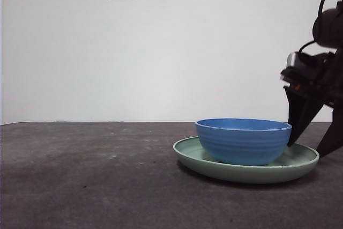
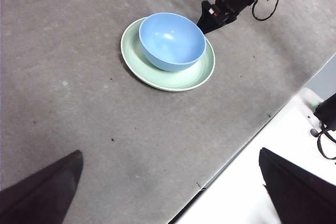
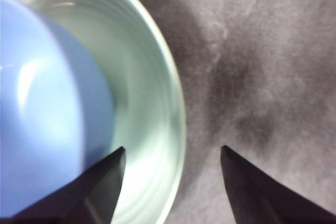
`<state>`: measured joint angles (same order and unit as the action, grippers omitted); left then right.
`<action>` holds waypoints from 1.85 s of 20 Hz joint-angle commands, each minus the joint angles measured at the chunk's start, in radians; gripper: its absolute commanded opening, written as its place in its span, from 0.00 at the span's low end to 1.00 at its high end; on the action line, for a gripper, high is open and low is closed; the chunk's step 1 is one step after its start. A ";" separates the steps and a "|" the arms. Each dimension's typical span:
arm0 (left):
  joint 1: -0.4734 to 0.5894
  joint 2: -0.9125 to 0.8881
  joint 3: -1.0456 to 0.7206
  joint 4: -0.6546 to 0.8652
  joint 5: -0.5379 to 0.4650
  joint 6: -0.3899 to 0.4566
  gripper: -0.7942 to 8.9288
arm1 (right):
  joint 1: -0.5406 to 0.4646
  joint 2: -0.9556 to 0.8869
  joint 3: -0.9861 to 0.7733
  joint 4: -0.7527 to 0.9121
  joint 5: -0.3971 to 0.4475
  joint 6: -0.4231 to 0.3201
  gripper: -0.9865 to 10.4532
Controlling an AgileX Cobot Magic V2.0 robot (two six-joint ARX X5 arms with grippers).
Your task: Pick up the blue bowl, put it on the green plate, put it on desk
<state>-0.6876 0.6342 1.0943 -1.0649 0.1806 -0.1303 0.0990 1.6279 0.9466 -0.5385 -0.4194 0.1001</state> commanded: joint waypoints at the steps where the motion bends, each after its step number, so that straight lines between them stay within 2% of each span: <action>1: -0.005 0.005 0.011 0.013 -0.001 -0.015 0.64 | 0.003 0.047 0.016 0.014 -0.025 -0.010 0.32; 3: -0.005 0.005 0.011 0.011 0.000 -0.021 0.64 | 0.003 0.063 0.016 0.023 -0.027 -0.010 0.28; 7: -0.005 0.005 0.011 0.011 -0.001 -0.021 0.64 | 0.003 0.084 0.016 0.031 -0.026 -0.007 0.10; 12: -0.005 0.005 0.011 0.012 -0.001 -0.021 0.63 | 0.001 0.083 0.018 0.033 -0.031 -0.003 0.09; 17: -0.005 0.005 0.011 0.016 -0.001 -0.021 0.63 | 0.001 0.080 0.071 -0.021 -0.103 0.025 0.09; 22: -0.005 0.005 0.011 0.018 -0.001 -0.020 0.63 | 0.027 0.063 0.151 -0.092 -0.119 0.055 0.09; 24: -0.005 0.005 0.011 0.020 -0.001 -0.019 0.63 | 0.061 0.063 0.166 -0.103 -0.150 0.077 0.09; 27: -0.005 0.005 0.011 0.037 -0.001 -0.014 0.63 | 0.136 0.064 0.166 -0.074 -0.149 0.116 0.09; 32: -0.005 0.005 0.011 0.041 -0.001 0.014 0.63 | 0.270 0.079 0.166 0.055 -0.126 0.226 0.09; 37: -0.005 0.005 0.011 0.040 -0.001 0.014 0.63 | 0.318 0.153 0.166 0.102 -0.126 0.260 0.09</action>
<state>-0.6876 0.6342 1.0946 -1.0378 0.1806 -0.1284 0.4114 1.7695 1.0943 -0.4484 -0.5362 0.3416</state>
